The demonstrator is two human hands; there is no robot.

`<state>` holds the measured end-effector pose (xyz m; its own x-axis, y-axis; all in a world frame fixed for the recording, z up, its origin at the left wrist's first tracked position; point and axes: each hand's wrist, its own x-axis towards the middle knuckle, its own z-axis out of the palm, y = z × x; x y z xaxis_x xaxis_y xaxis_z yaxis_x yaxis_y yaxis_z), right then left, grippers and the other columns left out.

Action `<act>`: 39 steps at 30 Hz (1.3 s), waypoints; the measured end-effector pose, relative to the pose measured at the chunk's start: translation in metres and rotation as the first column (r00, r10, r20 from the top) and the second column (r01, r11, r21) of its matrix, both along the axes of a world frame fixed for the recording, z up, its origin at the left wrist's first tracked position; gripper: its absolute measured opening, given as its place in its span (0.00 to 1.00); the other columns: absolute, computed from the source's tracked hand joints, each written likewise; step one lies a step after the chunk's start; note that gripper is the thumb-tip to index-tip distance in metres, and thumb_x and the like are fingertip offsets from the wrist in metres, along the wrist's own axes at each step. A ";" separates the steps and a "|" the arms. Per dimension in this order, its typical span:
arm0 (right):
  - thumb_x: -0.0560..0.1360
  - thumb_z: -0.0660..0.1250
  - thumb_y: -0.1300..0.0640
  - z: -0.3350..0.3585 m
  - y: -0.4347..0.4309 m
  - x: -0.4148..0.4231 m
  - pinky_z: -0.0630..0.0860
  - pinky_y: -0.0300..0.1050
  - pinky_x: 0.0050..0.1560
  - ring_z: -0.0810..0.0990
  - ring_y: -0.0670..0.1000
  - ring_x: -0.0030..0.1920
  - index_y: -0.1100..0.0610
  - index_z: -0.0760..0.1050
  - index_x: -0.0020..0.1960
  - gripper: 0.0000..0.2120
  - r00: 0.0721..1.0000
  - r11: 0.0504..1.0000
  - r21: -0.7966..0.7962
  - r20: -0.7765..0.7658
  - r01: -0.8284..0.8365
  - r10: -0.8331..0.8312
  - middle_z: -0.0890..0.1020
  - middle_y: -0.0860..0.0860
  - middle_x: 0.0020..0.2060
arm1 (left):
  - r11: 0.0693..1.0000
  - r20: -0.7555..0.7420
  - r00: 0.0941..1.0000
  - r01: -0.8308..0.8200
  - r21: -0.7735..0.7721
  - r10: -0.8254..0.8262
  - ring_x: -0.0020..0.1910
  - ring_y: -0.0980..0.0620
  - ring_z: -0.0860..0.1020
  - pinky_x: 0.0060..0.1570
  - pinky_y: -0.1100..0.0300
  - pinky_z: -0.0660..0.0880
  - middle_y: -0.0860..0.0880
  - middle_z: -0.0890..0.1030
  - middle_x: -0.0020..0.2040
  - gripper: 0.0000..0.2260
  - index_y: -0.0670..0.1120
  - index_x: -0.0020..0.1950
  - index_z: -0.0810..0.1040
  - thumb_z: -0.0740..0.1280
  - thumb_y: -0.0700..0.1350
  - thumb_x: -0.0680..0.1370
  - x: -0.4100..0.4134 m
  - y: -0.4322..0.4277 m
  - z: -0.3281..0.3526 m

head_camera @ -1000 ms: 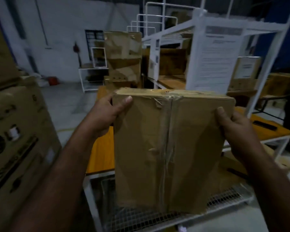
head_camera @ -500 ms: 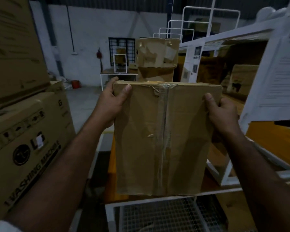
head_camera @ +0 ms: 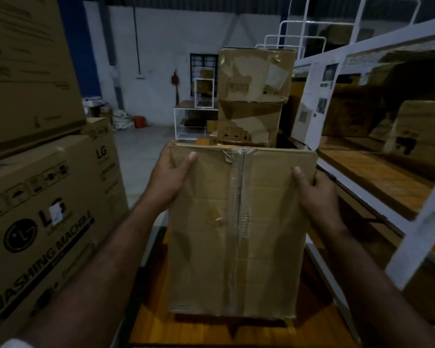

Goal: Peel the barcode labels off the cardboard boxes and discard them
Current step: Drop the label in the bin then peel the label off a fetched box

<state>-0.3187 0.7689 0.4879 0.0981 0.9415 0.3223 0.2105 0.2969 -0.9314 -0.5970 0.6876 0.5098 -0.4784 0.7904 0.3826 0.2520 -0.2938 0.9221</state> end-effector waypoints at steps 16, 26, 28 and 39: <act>0.72 0.68 0.37 -0.045 0.064 0.004 0.76 0.45 0.49 0.78 0.48 0.55 0.47 0.70 0.68 0.28 0.967 0.967 -0.067 0.049 -0.247 0.251 0.77 0.44 0.56 | 0.971 -0.032 0.999 0.009 -0.239 -0.017 0.57 0.49 0.81 0.52 0.51 0.81 0.50 0.80 0.61 0.22 0.52 0.70 0.72 0.71 0.51 0.77 -0.018 0.026 -0.055; 0.79 0.61 0.44 -0.099 0.038 0.010 0.70 0.48 0.58 0.74 0.55 0.60 0.50 0.67 0.70 0.22 0.866 0.933 -0.326 0.413 -0.150 0.284 0.74 0.53 0.62 | 0.845 -0.257 0.961 -0.048 -0.532 -0.106 0.59 0.50 0.78 0.62 0.49 0.75 0.54 0.78 0.64 0.23 0.54 0.71 0.72 0.65 0.61 0.79 -0.021 -0.001 -0.118; 0.76 0.63 0.42 -0.085 0.050 0.009 0.73 0.51 0.53 0.78 0.58 0.52 0.51 0.76 0.56 0.15 0.830 0.915 -0.378 0.457 -0.143 0.319 0.78 0.53 0.49 | 0.800 -0.228 0.965 -0.031 -0.599 -0.133 0.60 0.49 0.77 0.63 0.52 0.73 0.54 0.78 0.62 0.19 0.49 0.62 0.76 0.65 0.60 0.79 -0.030 0.006 -0.099; 0.83 0.56 0.53 -0.080 0.062 0.019 0.68 0.50 0.59 0.73 0.57 0.61 0.55 0.67 0.70 0.17 0.668 0.793 -0.560 0.496 -0.242 0.554 0.75 0.56 0.60 | 0.667 -0.065 0.966 0.124 -0.734 -0.250 0.46 0.44 0.85 0.43 0.50 0.83 0.46 0.83 0.53 0.23 0.50 0.65 0.76 0.64 0.63 0.78 -0.009 -0.013 -0.088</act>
